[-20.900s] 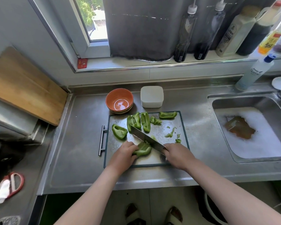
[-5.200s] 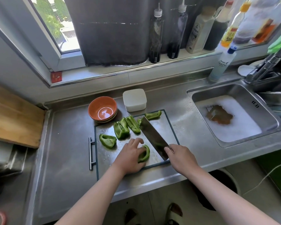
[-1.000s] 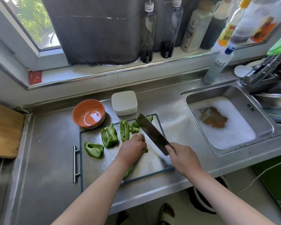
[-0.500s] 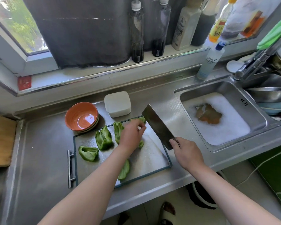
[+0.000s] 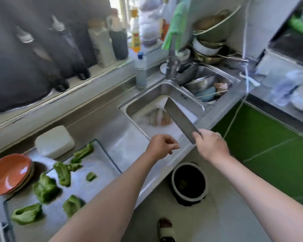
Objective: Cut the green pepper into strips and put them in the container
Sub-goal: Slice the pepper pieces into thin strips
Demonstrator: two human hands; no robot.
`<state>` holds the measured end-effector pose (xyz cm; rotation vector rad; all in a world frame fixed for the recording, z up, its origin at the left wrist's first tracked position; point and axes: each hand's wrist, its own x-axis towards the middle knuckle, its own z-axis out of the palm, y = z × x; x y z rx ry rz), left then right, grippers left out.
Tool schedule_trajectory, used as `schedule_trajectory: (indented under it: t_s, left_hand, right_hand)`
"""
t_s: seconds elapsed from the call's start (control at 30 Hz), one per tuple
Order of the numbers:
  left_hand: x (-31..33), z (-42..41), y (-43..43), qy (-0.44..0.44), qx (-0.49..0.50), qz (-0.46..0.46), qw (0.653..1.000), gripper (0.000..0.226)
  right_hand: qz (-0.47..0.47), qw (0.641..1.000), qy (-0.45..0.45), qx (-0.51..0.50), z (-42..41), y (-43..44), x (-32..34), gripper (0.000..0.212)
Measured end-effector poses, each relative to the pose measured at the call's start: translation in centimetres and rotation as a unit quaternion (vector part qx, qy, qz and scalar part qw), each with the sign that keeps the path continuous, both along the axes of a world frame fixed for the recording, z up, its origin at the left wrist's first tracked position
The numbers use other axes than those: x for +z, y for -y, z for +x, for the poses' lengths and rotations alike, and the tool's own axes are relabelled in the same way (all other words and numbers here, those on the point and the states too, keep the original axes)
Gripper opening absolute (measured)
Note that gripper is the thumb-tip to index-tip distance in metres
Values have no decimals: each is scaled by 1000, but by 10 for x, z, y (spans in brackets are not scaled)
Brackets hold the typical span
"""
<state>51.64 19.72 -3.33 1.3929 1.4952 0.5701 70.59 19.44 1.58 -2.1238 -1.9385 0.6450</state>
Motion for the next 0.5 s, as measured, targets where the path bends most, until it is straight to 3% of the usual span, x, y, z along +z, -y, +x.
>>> schedule_trajectory:
  t_s: [0.17,0.33,0.5]
  left_hand:
    - [-5,78,-16,-54,-114,-2,992,24]
    - [-15,105,-21,-131,-226,-40,964,6]
    - [-17,102,-17,-141,-208,-53,967,8]
  right_hand:
    - [-19,998,25,-50,73,2,-6,37]
    - [-32,997,33,-67,105,4,-12,40]
    - [-36,998,21,-39,103,7,-12,39]
